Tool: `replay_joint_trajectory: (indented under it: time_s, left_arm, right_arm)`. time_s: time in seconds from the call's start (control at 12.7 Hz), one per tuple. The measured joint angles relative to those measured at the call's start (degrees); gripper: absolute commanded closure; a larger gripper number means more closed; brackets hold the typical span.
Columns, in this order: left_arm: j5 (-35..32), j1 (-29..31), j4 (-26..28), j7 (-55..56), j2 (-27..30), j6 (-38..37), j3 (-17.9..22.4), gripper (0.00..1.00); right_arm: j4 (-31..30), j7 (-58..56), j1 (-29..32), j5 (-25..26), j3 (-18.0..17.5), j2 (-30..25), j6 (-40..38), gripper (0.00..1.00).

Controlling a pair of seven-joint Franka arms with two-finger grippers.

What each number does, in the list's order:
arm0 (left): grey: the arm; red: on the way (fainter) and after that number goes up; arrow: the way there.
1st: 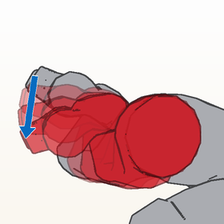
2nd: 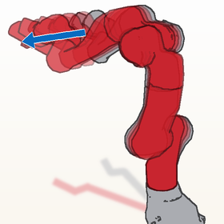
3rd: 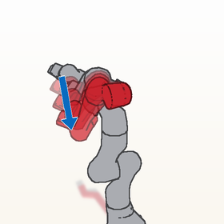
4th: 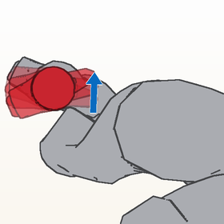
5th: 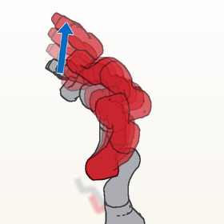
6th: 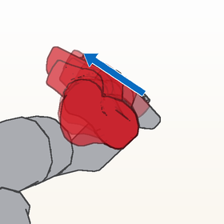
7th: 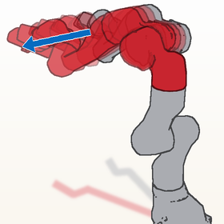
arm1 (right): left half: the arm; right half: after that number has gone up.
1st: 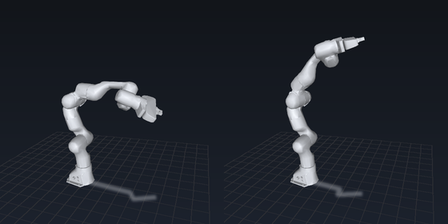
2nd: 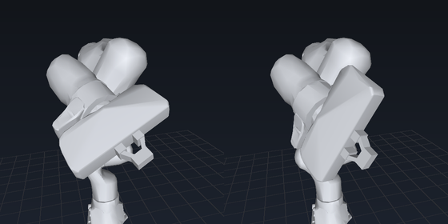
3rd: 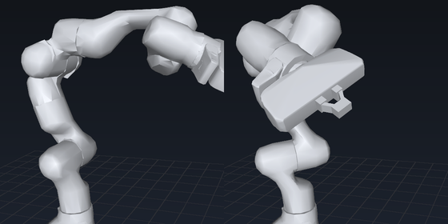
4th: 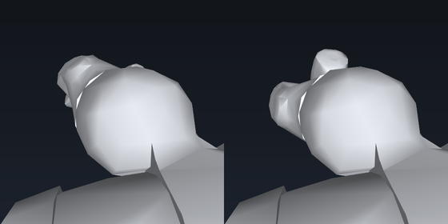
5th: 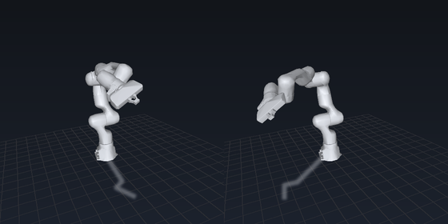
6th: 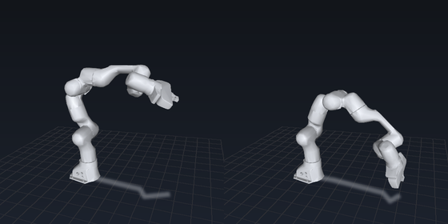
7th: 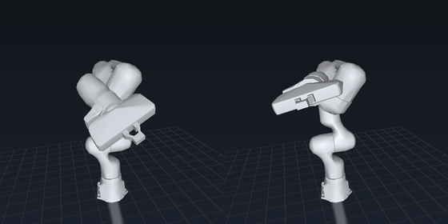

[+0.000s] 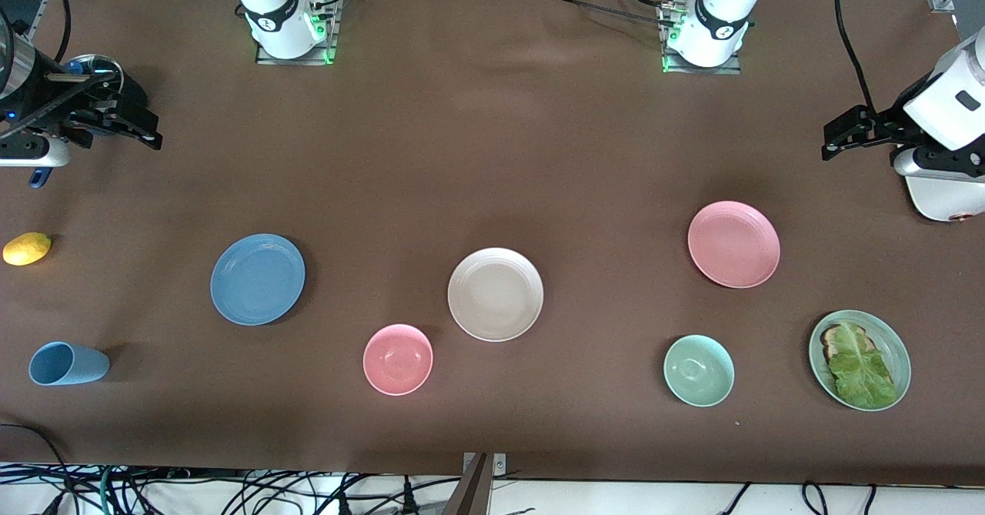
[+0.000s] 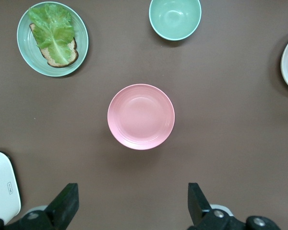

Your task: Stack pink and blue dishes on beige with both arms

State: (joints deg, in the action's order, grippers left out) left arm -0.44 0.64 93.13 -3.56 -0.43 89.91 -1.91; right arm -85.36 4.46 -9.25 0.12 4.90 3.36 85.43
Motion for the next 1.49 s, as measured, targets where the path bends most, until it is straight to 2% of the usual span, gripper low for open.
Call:
replay_joint_trajectory:
  time_s: [1.49]
  left_arm:
    - [0.0,0.0,0.0,0.0,0.0,0.0,0.0,0.0]
  right_arm:
    - [0.0,0.0,-0.1,0.0,-0.4,0.0,1.9,0.0]
